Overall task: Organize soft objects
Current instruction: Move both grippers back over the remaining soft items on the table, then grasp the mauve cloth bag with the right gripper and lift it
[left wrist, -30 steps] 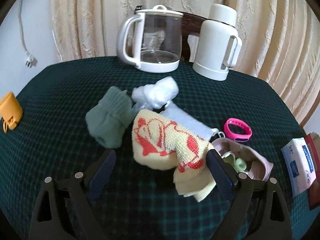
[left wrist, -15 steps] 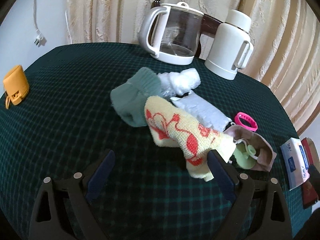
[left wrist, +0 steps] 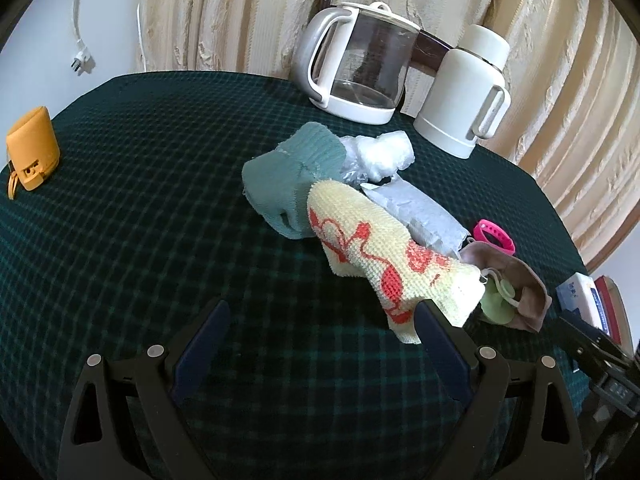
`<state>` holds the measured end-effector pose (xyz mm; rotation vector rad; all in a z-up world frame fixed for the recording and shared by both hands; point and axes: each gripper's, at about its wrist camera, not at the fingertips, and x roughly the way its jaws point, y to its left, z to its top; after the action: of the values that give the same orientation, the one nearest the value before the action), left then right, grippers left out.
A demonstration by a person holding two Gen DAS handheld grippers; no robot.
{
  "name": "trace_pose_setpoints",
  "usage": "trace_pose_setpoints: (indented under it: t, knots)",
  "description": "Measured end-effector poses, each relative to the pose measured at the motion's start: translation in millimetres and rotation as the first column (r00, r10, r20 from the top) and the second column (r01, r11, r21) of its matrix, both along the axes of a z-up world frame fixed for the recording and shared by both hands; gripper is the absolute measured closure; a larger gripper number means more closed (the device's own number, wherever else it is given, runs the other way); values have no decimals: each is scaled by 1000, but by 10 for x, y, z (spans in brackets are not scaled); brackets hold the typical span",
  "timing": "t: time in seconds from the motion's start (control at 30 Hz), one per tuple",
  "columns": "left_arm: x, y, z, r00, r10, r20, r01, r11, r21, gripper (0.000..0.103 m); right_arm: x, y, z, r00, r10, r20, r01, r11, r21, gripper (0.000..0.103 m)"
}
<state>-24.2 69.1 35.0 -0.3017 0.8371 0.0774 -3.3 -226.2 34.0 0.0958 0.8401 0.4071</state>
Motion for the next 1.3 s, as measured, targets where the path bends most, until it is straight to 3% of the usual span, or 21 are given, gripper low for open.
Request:
trace_pose_setpoints:
  t: [0.07, 0.13, 0.33, 0.4, 0.5, 0.7, 0.9, 1.07, 1.13, 1.17, 1.2, 1.3]
  knots:
    - [-4, 27, -1, 1000, 1, 0, -1, 1000, -7, 9, 41, 18, -21, 1000, 8, -9, -8, 1000, -4, 23]
    - [-12, 49, -2, 1000, 0, 2, 0, 1000, -13, 9, 110, 45, -56, 1000, 18, -26, -18, 1000, -5, 30]
    - [-41, 114, 13, 1000, 4, 7, -4, 1000, -20, 9, 298, 68, -163, 994, 43, -103, -39, 999, 35, 59]
    - [-47, 139, 23, 1000, 6, 10, -6, 1000, -21, 9, 312, 65, -155, 993, 44, -109, -40, 998, 43, 75]
    - [-56, 170, 46, 1000, 14, 17, -13, 1000, -24, 9, 302, 50, -97, 994, 37, -101, -31, 998, 56, 87]
    - [-50, 146, 69, 1000, 9, 25, -8, 1000, -25, 9, 235, -36, 124, 998, 9, -66, -1, 993, 119, 90]
    - [-31, 87, 110, 999, -1, 34, 2, 1000, -27, 9, 136, -61, 349, 1000, 9, -11, -7, 987, 158, 90]
    - [-5, 54, 130, 999, -6, 37, 7, 999, -37, 9, 170, -20, 288, 1000, -30, -5, 30, 992, 121, 89]
    - [2, 48, 144, 999, -5, 42, 7, 999, -40, 9, 207, -41, 227, 999, -42, -20, 45, 990, 131, 70]
    - [4, 48, 148, 999, -3, 44, 5, 999, -41, 9, 224, -54, 208, 998, -48, -30, 52, 988, 143, 44]
    - [7, 52, 149, 999, -2, 45, 4, 999, -44, 9, 238, -80, 180, 997, -62, -38, 67, 984, 167, 29]
    - [23, 71, 142, 999, 4, 44, -2, 998, -56, 9, 291, -81, 109, 996, -64, -55, 73, 983, 168, 25]
